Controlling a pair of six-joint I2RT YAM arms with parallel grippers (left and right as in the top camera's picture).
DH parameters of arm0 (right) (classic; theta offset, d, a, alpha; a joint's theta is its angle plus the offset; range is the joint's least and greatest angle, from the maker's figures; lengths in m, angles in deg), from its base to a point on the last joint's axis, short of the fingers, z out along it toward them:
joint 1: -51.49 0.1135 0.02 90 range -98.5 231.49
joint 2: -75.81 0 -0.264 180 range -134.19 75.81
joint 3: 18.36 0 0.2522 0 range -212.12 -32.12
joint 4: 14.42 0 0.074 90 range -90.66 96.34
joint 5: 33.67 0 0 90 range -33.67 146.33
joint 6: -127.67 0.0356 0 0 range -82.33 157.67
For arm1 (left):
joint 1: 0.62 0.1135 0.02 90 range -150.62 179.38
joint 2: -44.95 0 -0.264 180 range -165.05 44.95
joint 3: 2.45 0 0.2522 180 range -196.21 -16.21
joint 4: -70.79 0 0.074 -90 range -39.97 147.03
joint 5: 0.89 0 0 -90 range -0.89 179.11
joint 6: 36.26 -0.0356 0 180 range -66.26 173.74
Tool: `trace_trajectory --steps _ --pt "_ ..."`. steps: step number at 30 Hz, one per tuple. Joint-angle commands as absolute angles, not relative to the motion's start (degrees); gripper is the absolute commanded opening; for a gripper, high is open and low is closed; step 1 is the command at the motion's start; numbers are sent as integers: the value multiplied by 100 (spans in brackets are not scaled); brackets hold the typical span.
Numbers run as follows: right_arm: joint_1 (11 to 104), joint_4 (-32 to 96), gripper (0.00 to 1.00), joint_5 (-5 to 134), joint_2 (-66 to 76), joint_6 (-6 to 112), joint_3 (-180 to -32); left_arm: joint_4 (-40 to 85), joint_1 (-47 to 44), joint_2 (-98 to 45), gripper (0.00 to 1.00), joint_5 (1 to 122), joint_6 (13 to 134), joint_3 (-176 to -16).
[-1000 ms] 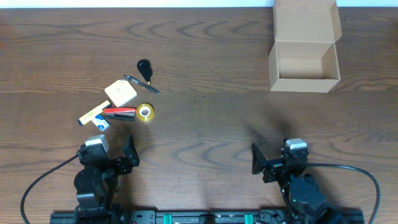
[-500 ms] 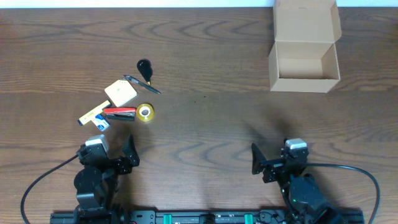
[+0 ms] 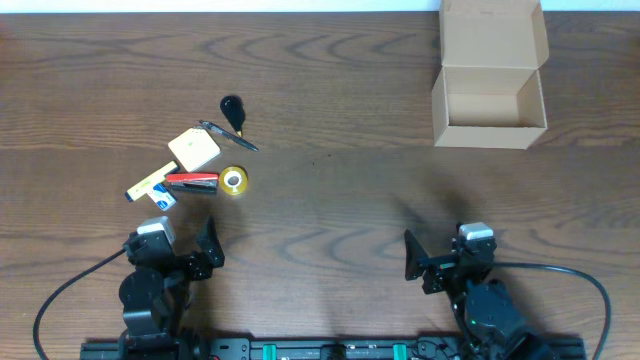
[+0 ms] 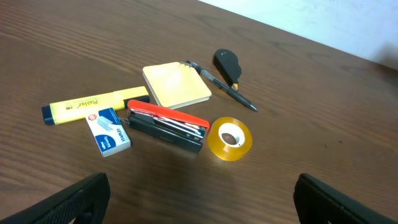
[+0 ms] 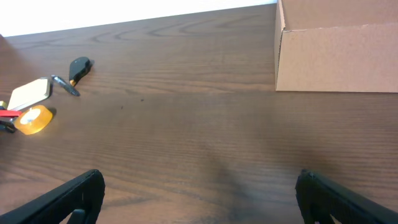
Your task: Pack container
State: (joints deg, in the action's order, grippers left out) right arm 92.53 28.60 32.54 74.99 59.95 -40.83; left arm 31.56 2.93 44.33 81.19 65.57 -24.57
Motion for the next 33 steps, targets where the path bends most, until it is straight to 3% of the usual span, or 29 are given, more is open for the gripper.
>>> trace_trajectory --steps 1,7,15,22,33 --pt "9218 2864 99 3260 7549 5925 -4028 3158 306 4472 95 8180 6577 -2354" --pt "9218 2847 99 3322 7549 6161 -4028 3158 306 4472 95 8180 6577 -2354" --pt "9218 2084 99 4720 7549 9267 -4028 3158 306 4472 95 8180 6577 -2354" --pt "9216 1813 99 4902 7549 9223 -4028 3158 306 4472 95 8180 6577 -2354" --pt "8833 1260 99 4965 6533 7560 -4609 3158 306 4474 95 8180 6577 -2354"
